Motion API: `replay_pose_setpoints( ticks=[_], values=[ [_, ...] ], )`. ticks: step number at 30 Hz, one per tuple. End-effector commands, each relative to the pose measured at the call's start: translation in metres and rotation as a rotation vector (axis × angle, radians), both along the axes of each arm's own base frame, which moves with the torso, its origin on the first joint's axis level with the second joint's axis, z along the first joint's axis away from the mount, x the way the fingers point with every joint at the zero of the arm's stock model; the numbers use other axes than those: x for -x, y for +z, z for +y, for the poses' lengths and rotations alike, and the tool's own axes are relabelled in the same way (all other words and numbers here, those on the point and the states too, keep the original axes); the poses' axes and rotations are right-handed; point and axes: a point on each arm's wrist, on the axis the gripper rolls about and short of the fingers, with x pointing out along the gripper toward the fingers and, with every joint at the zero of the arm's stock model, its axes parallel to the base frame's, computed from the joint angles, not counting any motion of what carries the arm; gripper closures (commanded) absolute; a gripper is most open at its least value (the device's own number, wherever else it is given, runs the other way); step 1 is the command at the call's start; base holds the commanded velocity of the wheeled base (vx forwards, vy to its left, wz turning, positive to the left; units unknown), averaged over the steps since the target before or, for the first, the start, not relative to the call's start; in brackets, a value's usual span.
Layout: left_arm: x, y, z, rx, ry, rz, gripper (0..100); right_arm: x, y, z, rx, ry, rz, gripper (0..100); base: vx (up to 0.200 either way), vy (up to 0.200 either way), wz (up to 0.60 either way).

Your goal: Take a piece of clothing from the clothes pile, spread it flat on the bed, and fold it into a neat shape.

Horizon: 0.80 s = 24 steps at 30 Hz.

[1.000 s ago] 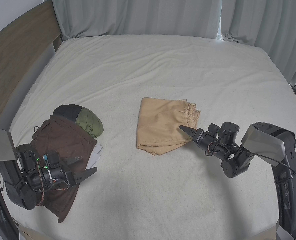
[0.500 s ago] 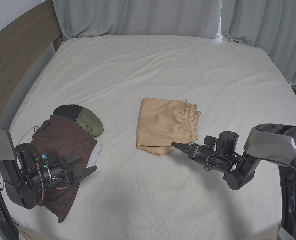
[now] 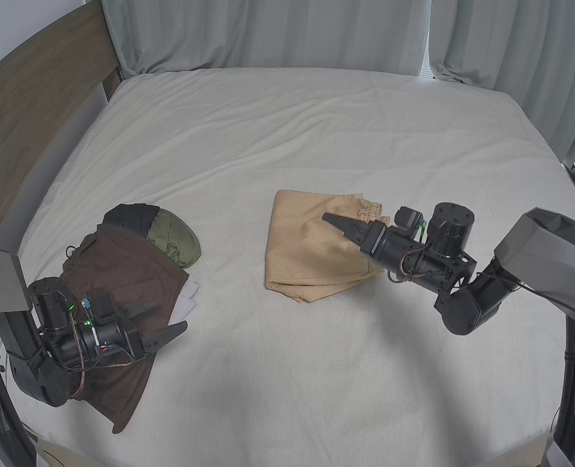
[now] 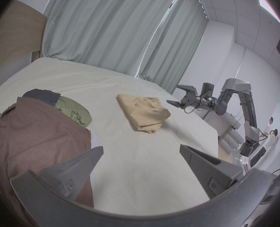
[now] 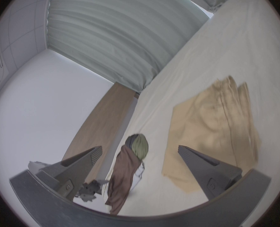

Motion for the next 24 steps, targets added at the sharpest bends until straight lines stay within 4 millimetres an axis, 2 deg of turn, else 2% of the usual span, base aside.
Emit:
replay_pose_setpoints(
  ticks=[1, 3, 7, 8, 14, 21, 23, 24],
  values=[
    [0.0, 0.0, 0.001, 0.001, 0.003, -0.002, 0, -0.05, -0.019, -0.02, -0.022, -0.084, -0.006, 0, 0.0, 0.0, 0.0],
    [0.0, 0.0, 0.001, 0.0, 0.003, -0.003, 0, -0.062, -0.033, -0.026, -0.02, -0.103, -0.001, 0, 0.0, 0.0, 0.0],
    [0.0, 0.0, 0.001, 0.001, 0.003, 0.001, 0, -0.07, -0.055, -0.028, -0.004, -0.118, 0.039, 0, 0.0, 0.0, 0.0],
    [-0.001, 0.0, 0.001, 0.001, 0.003, 0.0, 0, -0.073, -0.069, -0.031, 0.006, -0.126, 0.058, 0, 0.0, 0.0, 0.0],
    [0.0, -0.002, 0.001, 0.0, 0.003, 0.005, 0, -0.076, -0.093, -0.037, 0.052, -0.142, 0.066, 0, 0.0, 0.0, 0.0],
    [0.0, -0.002, -0.001, 0.001, -0.006, 0.008, 0, -0.077, -0.094, -0.042, 0.06, -0.174, 0.056, 0, 0.0, 0.0, 0.0],
    [0.001, -0.001, -0.001, -0.001, -0.008, 0.004, 0, -0.074, -0.082, -0.04, 0.046, -0.179, 0.019, 0, 0.0, 0.0, 0.0],
    [0.001, 0.0, -0.002, 0.001, -0.011, 0.003, 0, -0.071, -0.068, -0.04, 0.031, -0.184, -0.016, 0, 0.0, 0.0, 0.0]
  ],
)
